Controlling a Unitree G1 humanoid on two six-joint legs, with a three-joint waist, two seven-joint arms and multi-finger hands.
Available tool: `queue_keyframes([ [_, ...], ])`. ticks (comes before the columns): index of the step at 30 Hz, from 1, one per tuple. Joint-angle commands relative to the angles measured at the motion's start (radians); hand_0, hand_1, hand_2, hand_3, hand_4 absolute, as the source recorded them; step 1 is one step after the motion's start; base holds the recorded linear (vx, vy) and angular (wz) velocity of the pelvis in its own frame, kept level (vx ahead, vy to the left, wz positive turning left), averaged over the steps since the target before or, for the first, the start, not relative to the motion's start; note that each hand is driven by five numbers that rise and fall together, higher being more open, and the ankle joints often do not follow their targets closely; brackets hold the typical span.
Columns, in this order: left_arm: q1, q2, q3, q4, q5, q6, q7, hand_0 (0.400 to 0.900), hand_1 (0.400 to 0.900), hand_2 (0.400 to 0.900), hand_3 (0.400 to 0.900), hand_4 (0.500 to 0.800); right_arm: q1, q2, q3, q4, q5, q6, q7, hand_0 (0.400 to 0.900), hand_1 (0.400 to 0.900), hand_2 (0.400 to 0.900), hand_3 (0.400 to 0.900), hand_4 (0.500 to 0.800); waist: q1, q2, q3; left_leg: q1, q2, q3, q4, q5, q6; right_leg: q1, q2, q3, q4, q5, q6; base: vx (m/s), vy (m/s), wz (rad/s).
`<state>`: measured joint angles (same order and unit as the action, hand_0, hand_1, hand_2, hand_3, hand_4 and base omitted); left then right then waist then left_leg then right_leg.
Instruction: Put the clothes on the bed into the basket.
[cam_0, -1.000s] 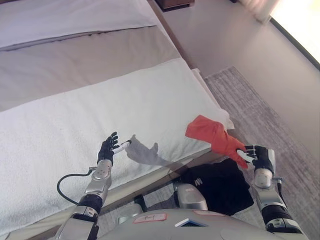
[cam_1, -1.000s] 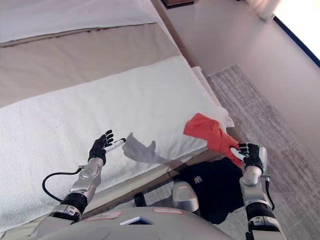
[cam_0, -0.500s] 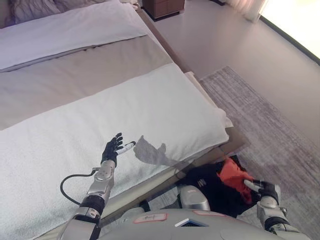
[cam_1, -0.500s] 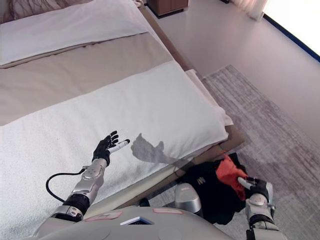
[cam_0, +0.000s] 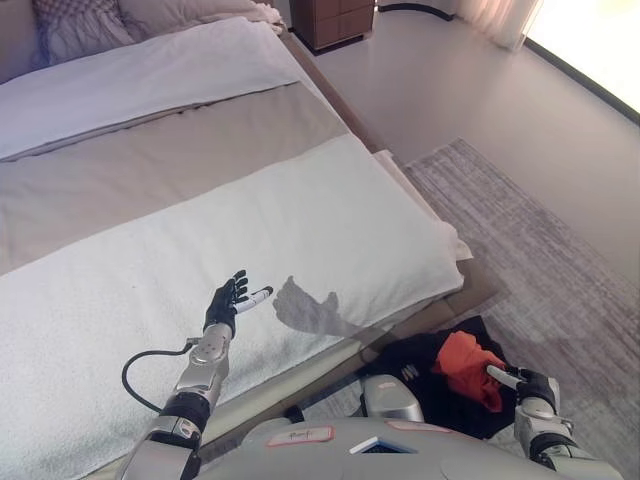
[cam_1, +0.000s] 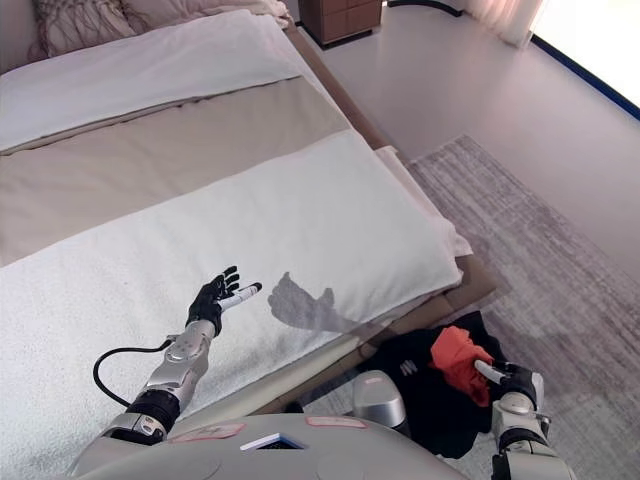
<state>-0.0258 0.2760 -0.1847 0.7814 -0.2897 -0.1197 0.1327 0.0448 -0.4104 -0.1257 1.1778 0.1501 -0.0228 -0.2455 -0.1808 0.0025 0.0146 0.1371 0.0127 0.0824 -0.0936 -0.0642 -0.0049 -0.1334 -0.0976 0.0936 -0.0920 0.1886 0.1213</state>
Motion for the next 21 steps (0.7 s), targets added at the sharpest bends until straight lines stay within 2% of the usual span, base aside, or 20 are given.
queue_keyframes([
  [1, -0.076, 0.028, 0.009, -0.020, -0.005, -0.053, -0.004, 0.900, 0.900, 0.900, 0.900, 0.800, -0.071, -0.093, -0.030, 0.056, 0.023, -0.022, -0.012, 0.900, 0.900, 0.900, 0.900, 0.800, 0.023, -0.014, 0.008, 0.007, 0.015, 0.022, 0.037, -0.058, -0.003, 0.112, -0.025, -0.030, 0.017, -0.088, 0.049, 0.01, -0.035, 0.07],
  [15, -0.078, 0.026, 0.033, 0.013, -0.009, -0.040, 0.004, 0.900, 0.900, 0.900, 0.900, 0.800, -0.069, -0.069, -0.008, 0.116, 0.017, -0.006, 0.004, 0.900, 0.900, 0.900, 0.900, 0.800, 0.032, -0.023, 0.003, 0.009, 0.026, 0.002, 0.023, -0.044, -0.013, 0.133, -0.025, -0.063, 0.005, -0.094, 0.036, 0.00, -0.018, 0.08],
  [21, -0.078, 0.031, 0.058, 0.029, -0.001, -0.040, 0.021, 0.900, 0.900, 0.900, 0.900, 0.800, -0.071, -0.060, 0.007, 0.050, 0.003, -0.013, -0.008, 0.900, 0.900, 0.900, 0.900, 0.800, 0.034, -0.027, 0.003, 0.005, 0.025, 0.000, 0.030, -0.044, -0.013, 0.136, -0.025, -0.067, 0.006, -0.095, 0.035, 0.00, 0.000, 0.00],
])
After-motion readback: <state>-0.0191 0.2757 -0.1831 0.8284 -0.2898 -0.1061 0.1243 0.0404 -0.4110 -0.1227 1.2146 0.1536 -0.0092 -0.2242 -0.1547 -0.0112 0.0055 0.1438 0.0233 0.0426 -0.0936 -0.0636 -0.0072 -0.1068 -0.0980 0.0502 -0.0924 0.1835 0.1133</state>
